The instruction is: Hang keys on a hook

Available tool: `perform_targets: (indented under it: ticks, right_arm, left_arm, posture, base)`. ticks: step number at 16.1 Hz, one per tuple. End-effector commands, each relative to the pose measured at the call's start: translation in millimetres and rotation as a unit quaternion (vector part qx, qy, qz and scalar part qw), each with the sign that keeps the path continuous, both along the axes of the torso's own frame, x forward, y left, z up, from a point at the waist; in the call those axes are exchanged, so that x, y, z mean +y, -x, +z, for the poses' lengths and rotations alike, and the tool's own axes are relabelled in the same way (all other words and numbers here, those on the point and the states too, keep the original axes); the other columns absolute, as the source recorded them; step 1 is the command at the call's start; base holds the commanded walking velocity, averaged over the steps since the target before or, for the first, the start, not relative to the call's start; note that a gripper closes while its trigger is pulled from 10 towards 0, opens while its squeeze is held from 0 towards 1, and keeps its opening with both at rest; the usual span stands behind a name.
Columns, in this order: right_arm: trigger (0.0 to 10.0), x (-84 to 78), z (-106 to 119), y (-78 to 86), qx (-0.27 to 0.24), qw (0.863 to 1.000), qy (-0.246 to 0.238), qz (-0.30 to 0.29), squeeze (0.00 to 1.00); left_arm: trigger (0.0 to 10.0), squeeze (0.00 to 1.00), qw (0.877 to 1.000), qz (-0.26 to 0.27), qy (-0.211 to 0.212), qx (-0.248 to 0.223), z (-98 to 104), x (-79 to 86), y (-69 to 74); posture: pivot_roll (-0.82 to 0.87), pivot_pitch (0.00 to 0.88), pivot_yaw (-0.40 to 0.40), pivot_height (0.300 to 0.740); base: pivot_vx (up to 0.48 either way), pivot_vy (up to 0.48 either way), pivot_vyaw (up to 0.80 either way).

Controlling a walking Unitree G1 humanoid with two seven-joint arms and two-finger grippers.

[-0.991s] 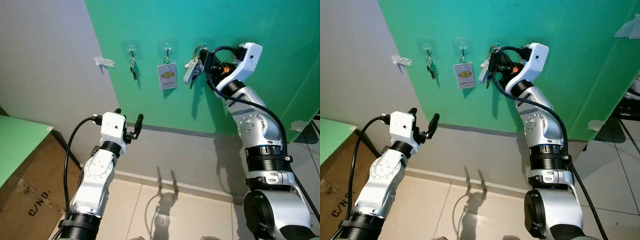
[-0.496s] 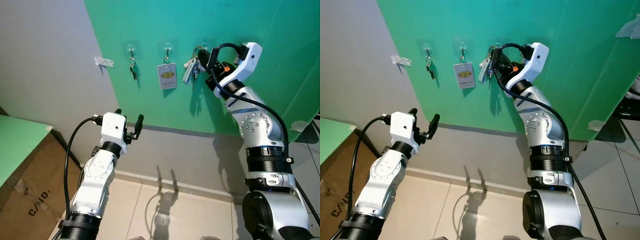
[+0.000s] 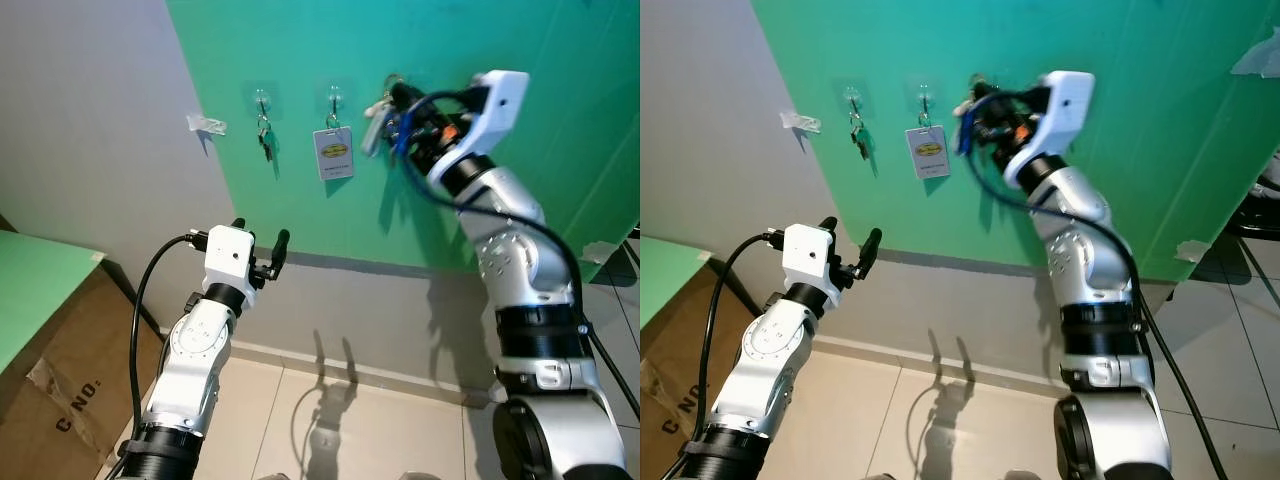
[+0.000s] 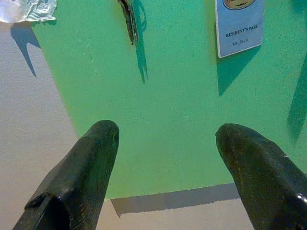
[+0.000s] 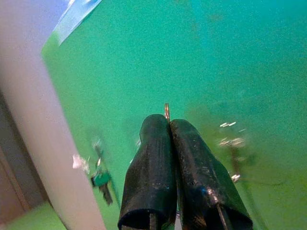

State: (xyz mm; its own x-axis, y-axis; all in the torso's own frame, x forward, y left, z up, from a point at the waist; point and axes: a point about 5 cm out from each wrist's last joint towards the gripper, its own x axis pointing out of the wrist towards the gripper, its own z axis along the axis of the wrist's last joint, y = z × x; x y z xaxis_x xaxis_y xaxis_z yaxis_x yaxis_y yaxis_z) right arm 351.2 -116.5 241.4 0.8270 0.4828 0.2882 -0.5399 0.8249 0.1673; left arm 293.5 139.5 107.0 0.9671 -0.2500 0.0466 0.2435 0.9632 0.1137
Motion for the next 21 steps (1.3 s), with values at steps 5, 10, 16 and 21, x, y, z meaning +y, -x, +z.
perform_targets:
  ticks: [5,10,16,21]
  right_arm:
    - [0.0,5.5,-7.0,9.6,-0.004,0.999,0.022,0.03,0.0]
    - [0.0,-4.2,-11.8,6.9,0.022,1.0,-0.017,0.011,0.0]
    - [0.0,-17.5,-16.1,0.9,0.061,0.995,-0.075,-0.018,0.0]
    - [0.0,-16.7,-17.6,-0.3,0.085,0.99,-0.108,-0.009,0.0]
  left_arm:
    - [10.0,0.0,1.0,0.001,-0.009,0.004,-4.1,3.1,1.7]
    - [10.0,0.0,1.0,0.0,-0.012,0.003,-3.8,3.0,0.8]
    - [10.0,0.0,1.0,-0.001,-0.012,0.002,-4.0,2.9,1.6]
    - [10.0,0.0,1.0,0.001,-0.013,0.004,-4.2,4.2,2.1]
  posture:
    - [-0.19,0.0,0.105,0.74]
    - [-0.2,0.0,0.107,0.74]
    - [-0.2,0.0,0.106,0.74]
    - [-0.19,0.0,0.106,0.74]
  base:
    - [0.0,0.0,0.0]
    - [0.0,0.0,0.0]
    - [0.0,0.0,0.0]
    - [0.0,0.0,0.0]
